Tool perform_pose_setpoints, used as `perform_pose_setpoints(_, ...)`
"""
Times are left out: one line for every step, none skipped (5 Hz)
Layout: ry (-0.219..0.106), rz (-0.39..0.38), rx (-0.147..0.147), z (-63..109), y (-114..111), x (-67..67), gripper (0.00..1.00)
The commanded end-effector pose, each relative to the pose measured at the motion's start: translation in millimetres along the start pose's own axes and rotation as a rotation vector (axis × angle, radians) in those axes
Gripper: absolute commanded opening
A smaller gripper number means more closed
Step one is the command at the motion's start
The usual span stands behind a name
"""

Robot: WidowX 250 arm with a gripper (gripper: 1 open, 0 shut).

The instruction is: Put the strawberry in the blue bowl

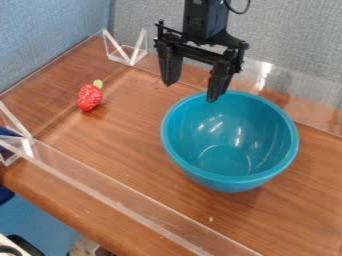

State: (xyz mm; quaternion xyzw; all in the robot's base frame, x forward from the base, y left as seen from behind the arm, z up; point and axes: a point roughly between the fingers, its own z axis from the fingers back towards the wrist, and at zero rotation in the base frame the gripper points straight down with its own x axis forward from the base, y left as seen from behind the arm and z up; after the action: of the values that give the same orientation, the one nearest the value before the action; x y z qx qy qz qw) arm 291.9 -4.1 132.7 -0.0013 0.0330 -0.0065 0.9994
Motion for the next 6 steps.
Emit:
perform_pose_setpoints(0.014, 0.006, -0.005, -5.5, 2.5, 0.4, 1.00)
perform_pose_setpoints(0.021, 0.043, -0.014, -10.4, 16.7, 1.3, 1.00)
perform_pose_setpoints(0.021, 0.092, -0.029, -11.6, 37.1, 0.3, 1.00)
perform_pose_setpoints(0.018, 0.152, -0.035, -12.6, 65.6, 0.6, 1.00)
perform_pose_setpoints(0.013, 0.217, -0.037, -14.2, 97.9, -0.2, 1.00)
perform_pose_setpoints(0.006, 0.284, -0.031, -18.4, 131.0, 0.4, 1.00)
